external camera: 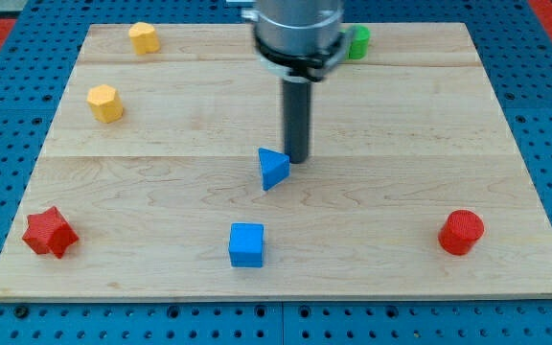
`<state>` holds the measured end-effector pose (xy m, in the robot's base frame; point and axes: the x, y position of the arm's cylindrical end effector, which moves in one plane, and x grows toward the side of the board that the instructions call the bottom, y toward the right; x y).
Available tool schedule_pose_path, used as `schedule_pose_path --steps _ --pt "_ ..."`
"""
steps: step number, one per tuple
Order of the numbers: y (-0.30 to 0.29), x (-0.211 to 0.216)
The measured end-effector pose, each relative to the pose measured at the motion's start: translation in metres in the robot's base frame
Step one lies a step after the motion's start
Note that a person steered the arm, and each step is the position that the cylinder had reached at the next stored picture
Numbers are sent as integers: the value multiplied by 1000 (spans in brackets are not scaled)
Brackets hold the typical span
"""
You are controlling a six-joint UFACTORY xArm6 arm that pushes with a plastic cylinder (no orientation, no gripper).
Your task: Move the blue cube bottom diagonally to the blue triangle
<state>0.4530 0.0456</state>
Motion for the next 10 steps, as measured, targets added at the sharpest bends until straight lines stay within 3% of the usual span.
schedule_pose_path --steps 1,2,3,4,5,6,7,10 --pt "37 54" --pt "-15 130" --pt "-63 165" --pt "-73 165" --pt "-98 139" --pt "-58 80" --pt "-38 57" --pt "173 67"
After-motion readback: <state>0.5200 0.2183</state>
